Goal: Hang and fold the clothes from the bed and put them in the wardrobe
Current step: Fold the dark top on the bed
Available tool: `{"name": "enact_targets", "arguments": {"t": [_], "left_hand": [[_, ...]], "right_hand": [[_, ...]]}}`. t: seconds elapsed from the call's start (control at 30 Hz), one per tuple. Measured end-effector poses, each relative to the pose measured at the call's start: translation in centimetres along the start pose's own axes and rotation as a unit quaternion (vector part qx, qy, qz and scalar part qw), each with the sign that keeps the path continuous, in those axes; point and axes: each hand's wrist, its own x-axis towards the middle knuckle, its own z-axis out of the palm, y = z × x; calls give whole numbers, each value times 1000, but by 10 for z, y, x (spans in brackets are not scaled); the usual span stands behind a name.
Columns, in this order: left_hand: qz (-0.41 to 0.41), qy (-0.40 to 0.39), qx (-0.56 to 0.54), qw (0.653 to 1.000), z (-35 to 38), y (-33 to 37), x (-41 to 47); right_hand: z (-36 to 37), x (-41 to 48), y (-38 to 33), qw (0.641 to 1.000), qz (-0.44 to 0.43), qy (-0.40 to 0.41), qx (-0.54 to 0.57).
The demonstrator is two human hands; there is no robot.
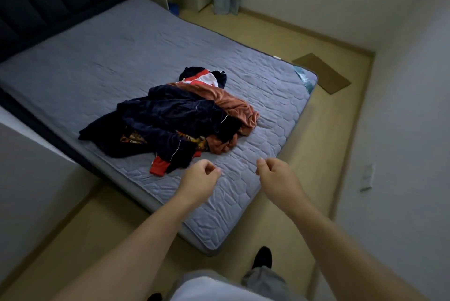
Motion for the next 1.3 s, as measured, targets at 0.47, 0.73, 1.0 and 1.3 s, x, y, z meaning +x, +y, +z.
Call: {"name": "enact_targets", "arguments": {"t": [0.47, 0.73, 1.0, 1.3], "left_hand": [[-139, 81, -24, 987, 69, 75, 248], [-259, 83, 116, 955, 94, 17, 484], [-332, 80, 279, 898, 116, -51, 629], [-351, 197, 298, 866, 116, -104, 671]], "right_hand": [[-61, 285, 29, 976, -40, -175, -126], [-8, 488, 33, 947, -64, -280, -142], [43, 595, 61, 930, -11, -341, -140], [69, 624, 100, 923, 20, -358, -136]]}}
